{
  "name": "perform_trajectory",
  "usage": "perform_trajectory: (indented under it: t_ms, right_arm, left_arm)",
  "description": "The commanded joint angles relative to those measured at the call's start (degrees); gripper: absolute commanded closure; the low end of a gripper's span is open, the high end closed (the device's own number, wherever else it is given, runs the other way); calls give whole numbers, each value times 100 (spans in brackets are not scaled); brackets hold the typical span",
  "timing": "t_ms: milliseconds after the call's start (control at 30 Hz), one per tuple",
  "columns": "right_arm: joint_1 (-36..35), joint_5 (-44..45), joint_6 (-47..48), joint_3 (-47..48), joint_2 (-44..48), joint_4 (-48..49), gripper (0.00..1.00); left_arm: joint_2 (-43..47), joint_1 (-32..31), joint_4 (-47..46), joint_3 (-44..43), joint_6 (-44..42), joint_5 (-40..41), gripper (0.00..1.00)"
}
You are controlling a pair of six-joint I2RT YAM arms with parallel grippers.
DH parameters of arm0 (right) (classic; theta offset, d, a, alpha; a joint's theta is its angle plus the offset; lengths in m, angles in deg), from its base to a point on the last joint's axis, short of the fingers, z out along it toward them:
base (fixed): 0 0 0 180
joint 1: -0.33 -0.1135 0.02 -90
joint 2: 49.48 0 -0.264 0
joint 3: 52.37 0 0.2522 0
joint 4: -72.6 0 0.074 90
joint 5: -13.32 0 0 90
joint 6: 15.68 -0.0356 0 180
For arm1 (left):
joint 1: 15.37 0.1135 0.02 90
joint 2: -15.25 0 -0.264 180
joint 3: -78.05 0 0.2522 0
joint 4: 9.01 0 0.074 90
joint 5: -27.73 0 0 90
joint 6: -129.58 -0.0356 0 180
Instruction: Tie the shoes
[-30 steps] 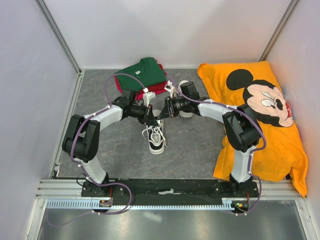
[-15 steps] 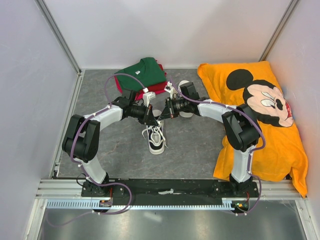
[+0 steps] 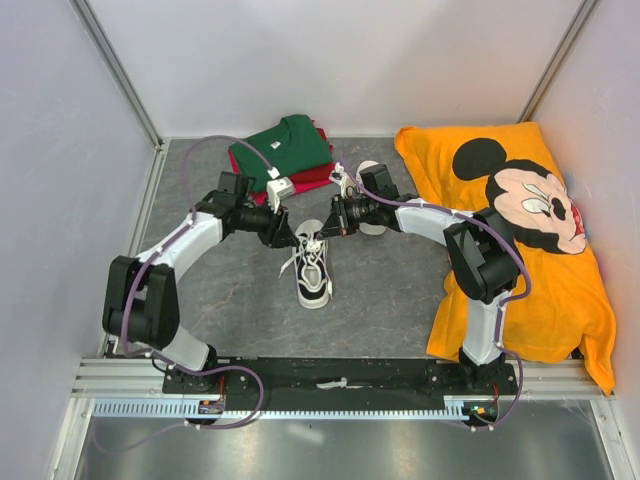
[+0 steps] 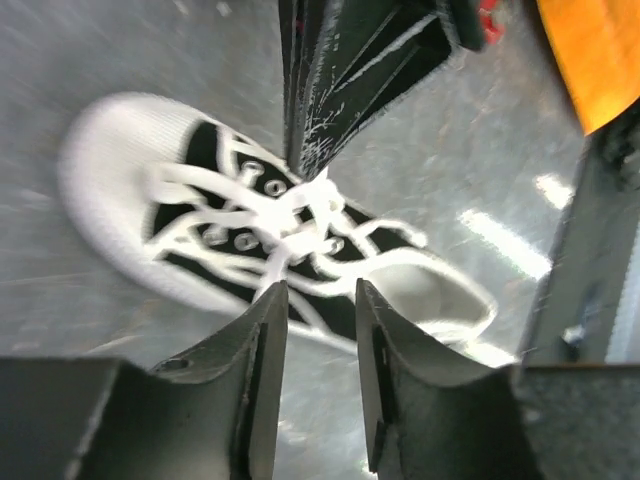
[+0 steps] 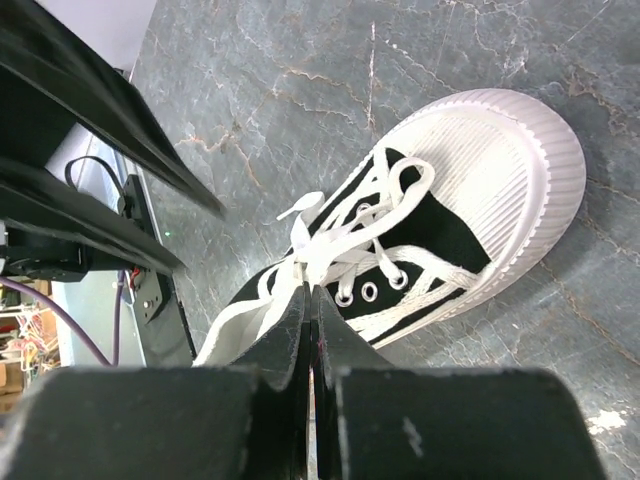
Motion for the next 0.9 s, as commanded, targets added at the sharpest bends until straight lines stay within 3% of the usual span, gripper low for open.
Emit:
perform_trajectory:
  t_ms: [0, 33, 133, 233, 300, 333, 867]
  right_arm:
    - [-21, 24, 125, 90, 258, 80, 100]
    - [-21, 24, 169, 108, 258, 80, 100]
    - [-47, 24, 248, 108, 284, 2, 100]
    - [-91, 41, 335, 99, 346, -78, 100]
    - [-126, 59, 380, 90, 381, -87, 100]
    - [-143, 77, 415, 90, 425, -105, 100]
    - [-381, 226, 934, 108, 662, -324, 100]
  left_arm:
    - [585, 285, 419, -55, -2339, -113, 56]
    - [595, 337, 419, -28, -3178, -148, 55]
    - [499, 338, 454, -28, -4657, -261, 52]
    - [86, 321, 664, -343, -5660, -490, 46]
    - [-352, 225, 1173, -798, -6103, -508, 31]
    - [-502, 198, 1297, -941, -6479, -482, 30]
    - [-1646, -242, 1957, -2014, -7897, -315, 34]
